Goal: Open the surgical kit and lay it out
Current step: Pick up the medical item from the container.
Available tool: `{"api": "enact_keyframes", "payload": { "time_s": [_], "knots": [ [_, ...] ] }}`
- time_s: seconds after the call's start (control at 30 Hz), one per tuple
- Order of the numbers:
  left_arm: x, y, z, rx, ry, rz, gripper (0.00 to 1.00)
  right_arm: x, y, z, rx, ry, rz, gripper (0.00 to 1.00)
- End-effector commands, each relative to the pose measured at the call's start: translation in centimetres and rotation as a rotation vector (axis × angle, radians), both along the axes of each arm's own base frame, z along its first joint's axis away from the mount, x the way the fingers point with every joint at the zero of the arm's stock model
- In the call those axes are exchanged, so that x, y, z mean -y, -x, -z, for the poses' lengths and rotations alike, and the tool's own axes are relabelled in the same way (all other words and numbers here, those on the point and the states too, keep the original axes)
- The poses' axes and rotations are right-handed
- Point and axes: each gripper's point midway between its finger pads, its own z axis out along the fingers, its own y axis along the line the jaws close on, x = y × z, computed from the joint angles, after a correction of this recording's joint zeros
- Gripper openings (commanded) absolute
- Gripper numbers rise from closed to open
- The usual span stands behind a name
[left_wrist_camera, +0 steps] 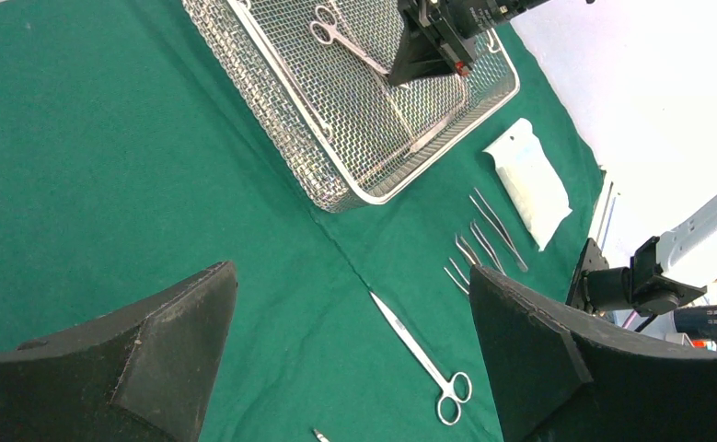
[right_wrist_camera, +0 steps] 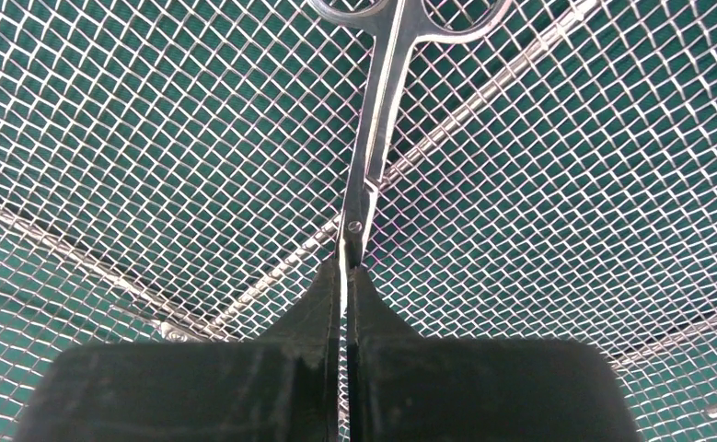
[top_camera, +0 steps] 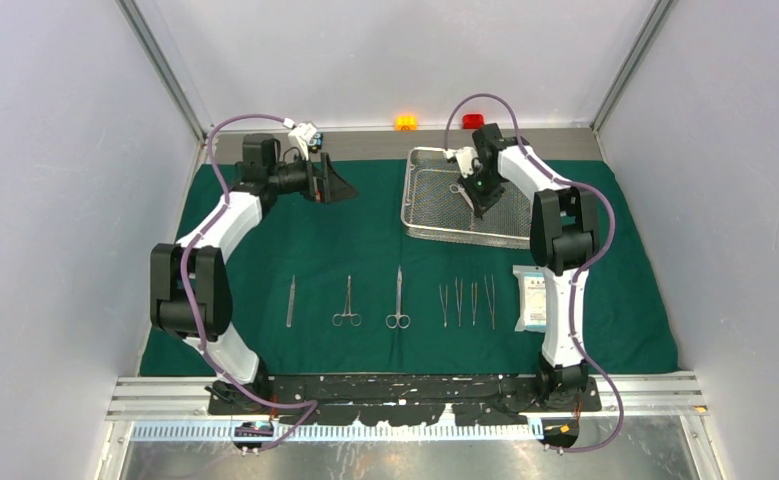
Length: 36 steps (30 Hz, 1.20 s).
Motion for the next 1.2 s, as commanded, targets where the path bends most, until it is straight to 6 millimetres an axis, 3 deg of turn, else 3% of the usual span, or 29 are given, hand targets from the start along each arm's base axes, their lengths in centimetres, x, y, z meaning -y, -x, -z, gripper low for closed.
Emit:
{"api": "enact_keyframes", "payload": {
  "time_s": [0.0,0.23,0.43,0.5,0.6,0.73,1.03,1.17],
  "knots": [
    [0.0,-0.8,-1.0,0.054,0.01,0.009,1.0,1.0,-0.1,-0.7,-0.012,0.022,-0.009,0.0],
    [0.1,-0.9,-1.1,0.057,0.009,0.01,1.0,0.2,-1.9,-4.6,0.087,-0.058,-0.009,0.0],
    [0.3,-0.8,-0.9,0.056,0.007,0.017,1.0,0.3,-2.3,-5.4,0.102,-0.07,0.003,0.0],
    [0.3,-0.7,-1.0,0.06,0.005,0.018,1.0,0.4,-1.7,-5.2,0.078,-0.069,0.007,0.04],
    [0.3,-0.7,-0.9,0.061,0.003,0.019,1.0,0.4,-0.6,-4.4,0.046,-0.074,0.009,0.22],
    [0.4,-0.7,-0.8,0.054,0.007,0.021,1.0,0.3,0.5,-3.1,0.004,-0.083,0.016,0.27],
    [0.4,0.1,-0.6,0.044,0.007,0.022,1.0,1.3,2.0,0.4,-0.06,-0.029,0.02,0.29],
    [0.3,0.1,-0.4,0.04,0.007,0.022,1.0,1.3,2.4,1.1,-0.089,-0.025,0.018,0.19]
  ]
}}
